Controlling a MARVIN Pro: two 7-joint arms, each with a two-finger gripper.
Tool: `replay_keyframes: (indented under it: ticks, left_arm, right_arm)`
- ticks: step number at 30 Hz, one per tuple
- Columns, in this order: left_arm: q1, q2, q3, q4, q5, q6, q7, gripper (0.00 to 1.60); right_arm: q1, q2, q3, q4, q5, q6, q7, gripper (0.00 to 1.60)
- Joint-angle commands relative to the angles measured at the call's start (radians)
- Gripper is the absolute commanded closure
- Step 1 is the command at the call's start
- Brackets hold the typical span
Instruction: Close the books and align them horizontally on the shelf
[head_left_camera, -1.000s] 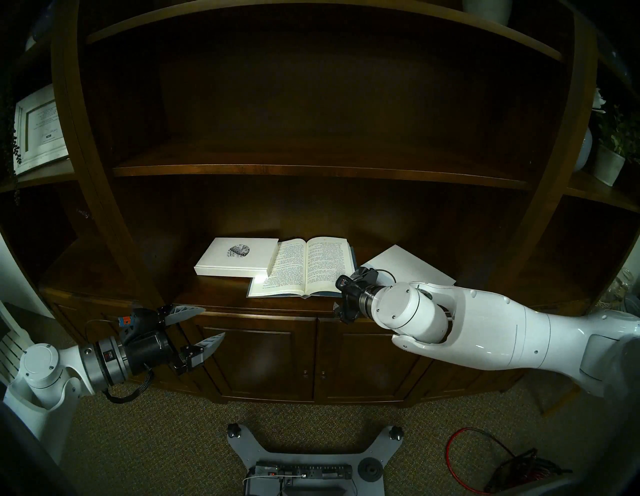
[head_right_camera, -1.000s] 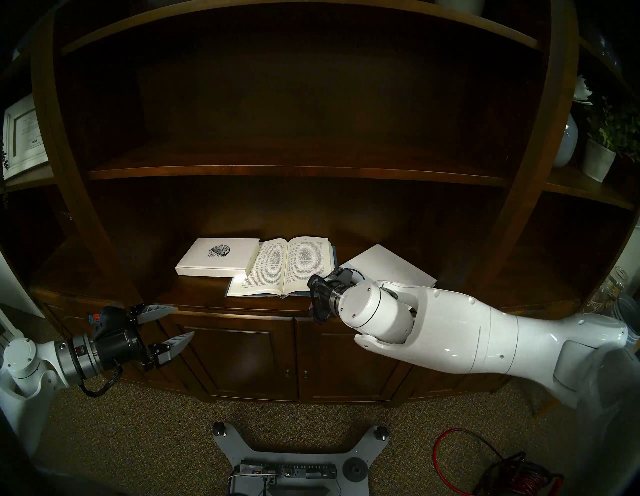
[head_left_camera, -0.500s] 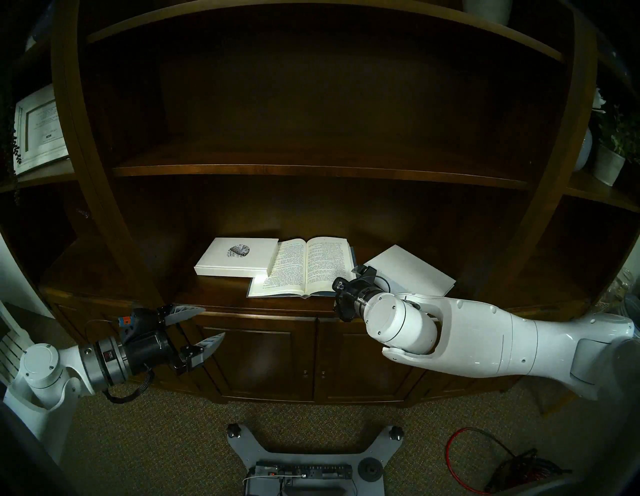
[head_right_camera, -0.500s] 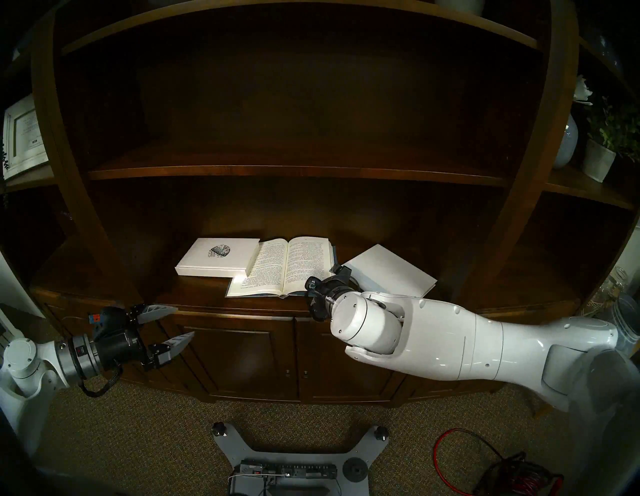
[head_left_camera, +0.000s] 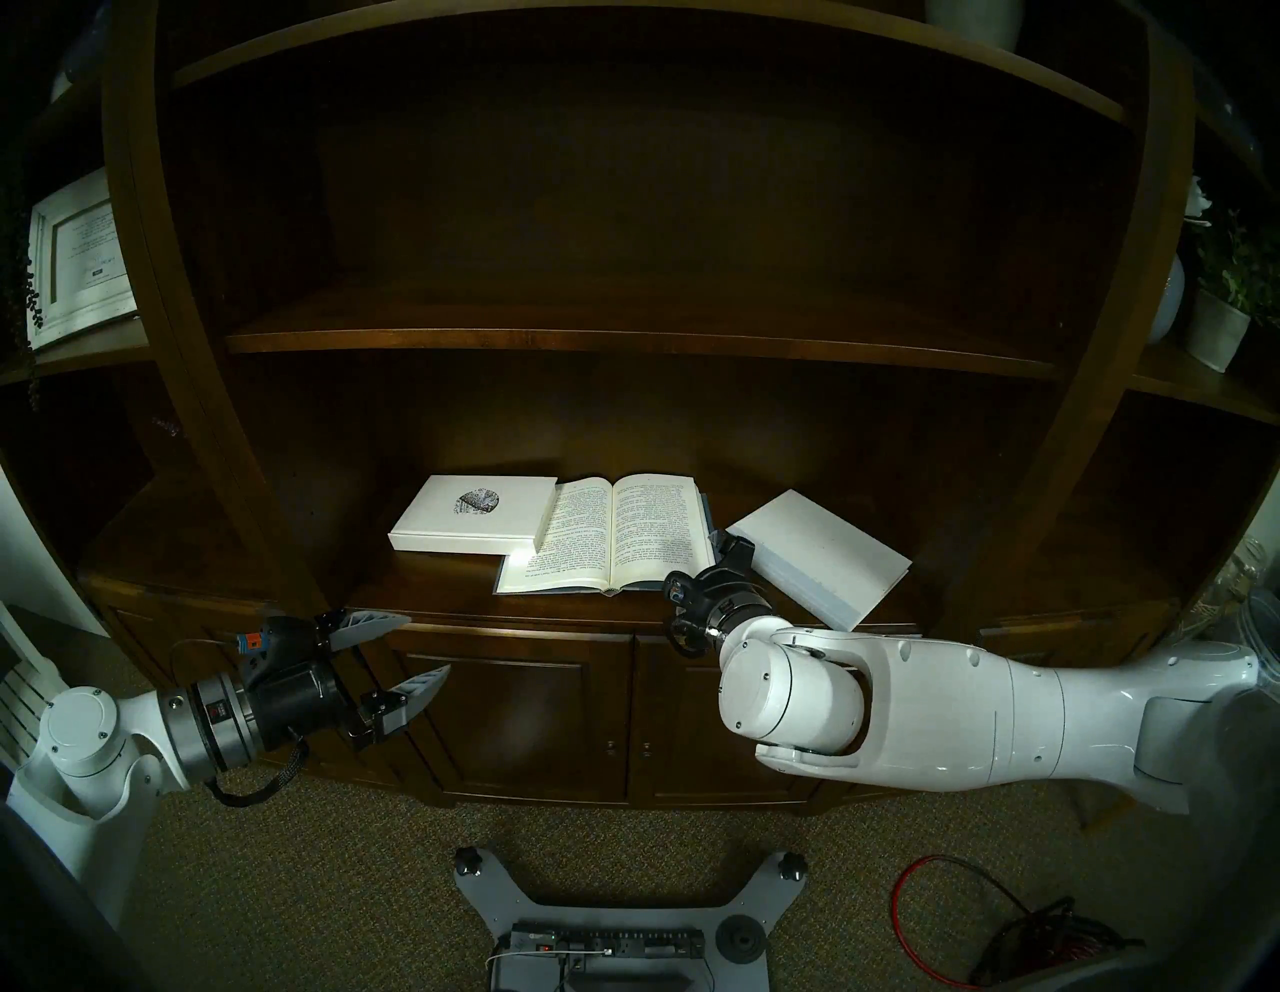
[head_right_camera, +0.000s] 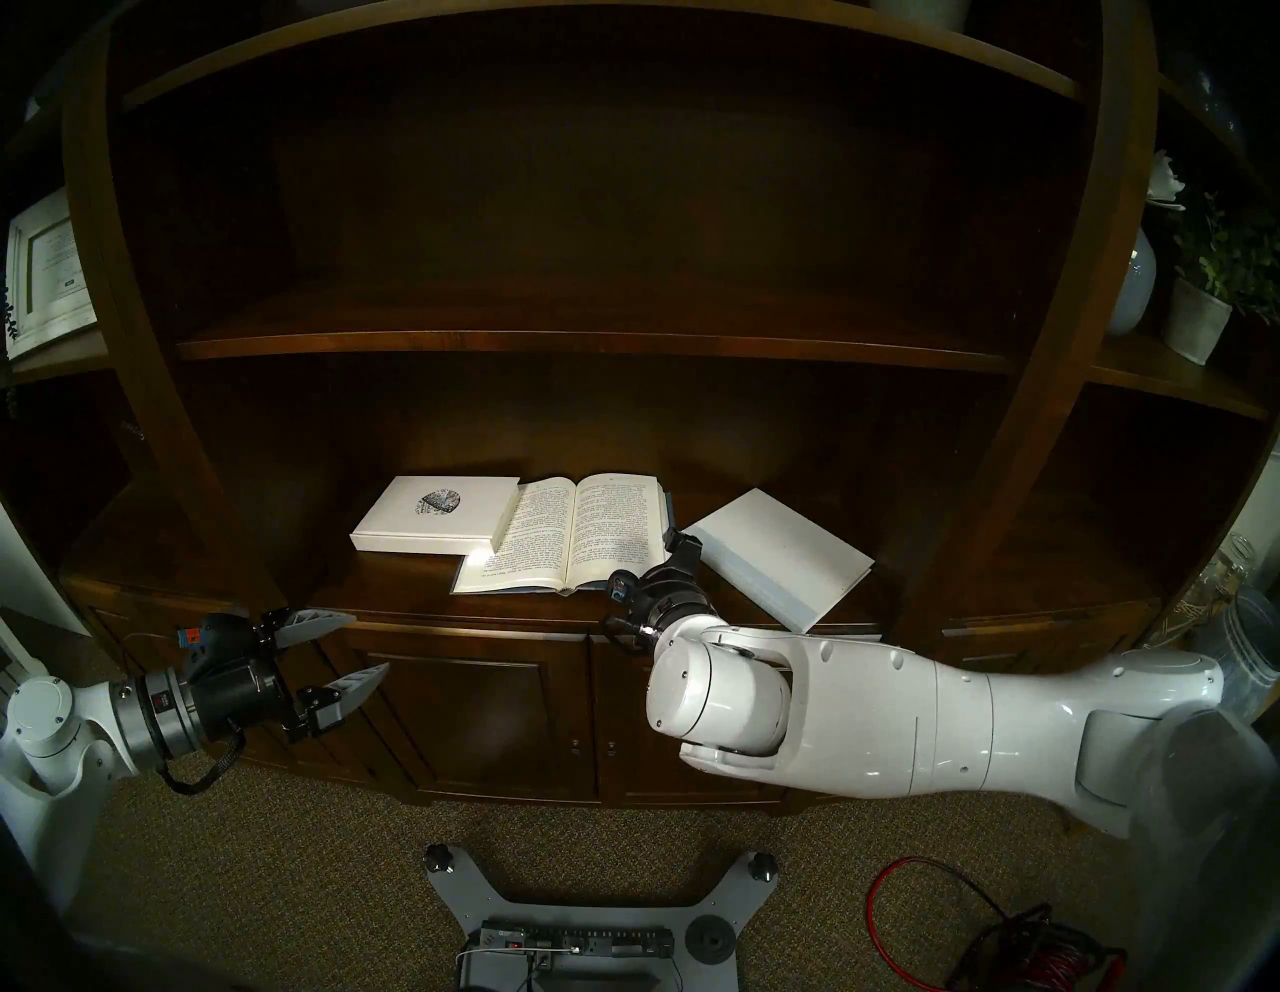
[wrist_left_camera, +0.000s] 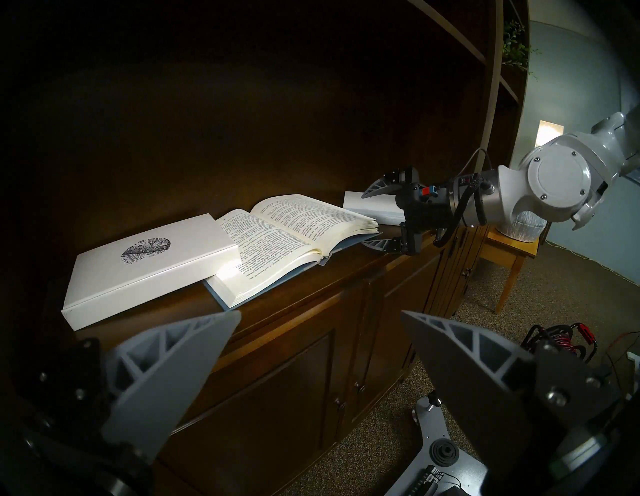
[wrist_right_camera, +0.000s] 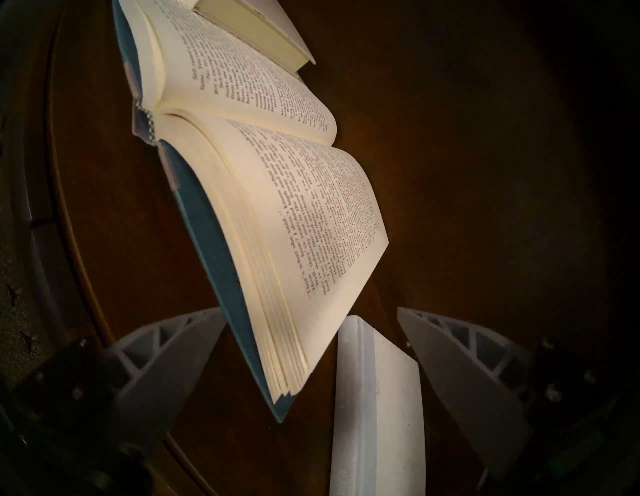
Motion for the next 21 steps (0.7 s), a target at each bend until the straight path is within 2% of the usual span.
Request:
replay_keyframes:
  ticks: [1, 7, 21]
  left_arm:
    - [-0.008, 0.000, -0.010, -0.016, -0.007, -0.005, -0.002, 0.00]
    - [-0.008, 0.000, -0.009, -0.015, -0.007, -0.005, -0.001, 0.00]
    - [-0.008, 0.000, -0.009, -0.015, -0.006, -0.005, -0.001, 0.00]
  right_arm:
    - [0.029, 0.015, 0.062, -0.019, -0.001, -0.018, -0.045, 0.00]
    - [0.046, 0.021, 0.075, -0.003, 0.007, -0.020, -0.040, 0.00]
    - [0.086, -0.027, 0.065, 0.120, -0.036, -0.013, -0.053, 0.00]
